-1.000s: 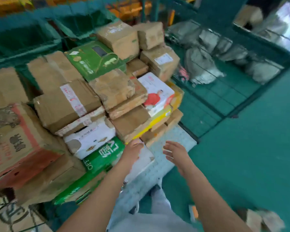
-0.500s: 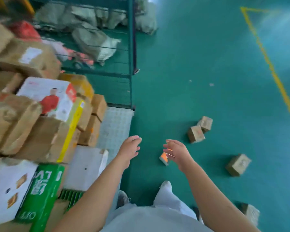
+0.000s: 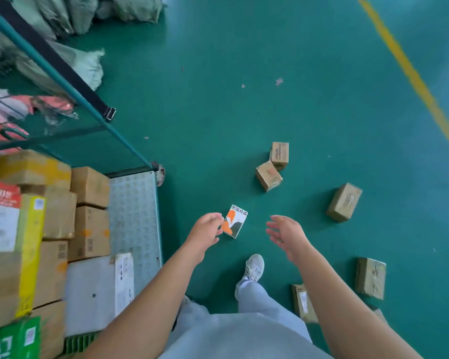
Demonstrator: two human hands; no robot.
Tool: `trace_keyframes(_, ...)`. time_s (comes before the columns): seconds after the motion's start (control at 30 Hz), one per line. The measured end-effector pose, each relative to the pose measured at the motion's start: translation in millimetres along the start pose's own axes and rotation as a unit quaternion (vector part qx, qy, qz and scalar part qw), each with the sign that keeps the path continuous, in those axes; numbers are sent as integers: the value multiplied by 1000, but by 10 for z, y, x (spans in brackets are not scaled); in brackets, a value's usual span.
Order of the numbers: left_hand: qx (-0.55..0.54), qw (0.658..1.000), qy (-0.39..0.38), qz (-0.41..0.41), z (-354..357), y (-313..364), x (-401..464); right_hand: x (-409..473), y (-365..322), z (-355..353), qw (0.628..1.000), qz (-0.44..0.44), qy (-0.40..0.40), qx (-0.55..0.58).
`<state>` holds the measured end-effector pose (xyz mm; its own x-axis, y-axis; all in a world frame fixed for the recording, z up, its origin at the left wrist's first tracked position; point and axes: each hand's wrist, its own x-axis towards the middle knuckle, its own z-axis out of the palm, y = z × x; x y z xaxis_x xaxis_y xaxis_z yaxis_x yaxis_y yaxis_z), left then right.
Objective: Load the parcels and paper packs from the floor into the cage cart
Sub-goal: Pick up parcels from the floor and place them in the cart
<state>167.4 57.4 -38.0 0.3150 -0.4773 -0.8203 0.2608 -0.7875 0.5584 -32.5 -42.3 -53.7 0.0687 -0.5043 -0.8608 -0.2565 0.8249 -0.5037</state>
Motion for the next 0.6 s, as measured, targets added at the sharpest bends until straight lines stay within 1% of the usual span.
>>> trace_keyframes(0.13,-8,1000,8,-28,166,79,264,364,-121,-140,999,25,-13,-29)
trace_keyframes(0.3,-36,996,37,-79,223,-66,786,925,-109,-66,996,50,-26,-68)
trace_keyframes(0.47,-34,990,25,-133,328,-440,1648,1798,154,187,988,94,-34,-115)
trace_keyframes(0.6,-35,985,14,-168,391,-857,2483,2642,480,403,985,109,-39,-126)
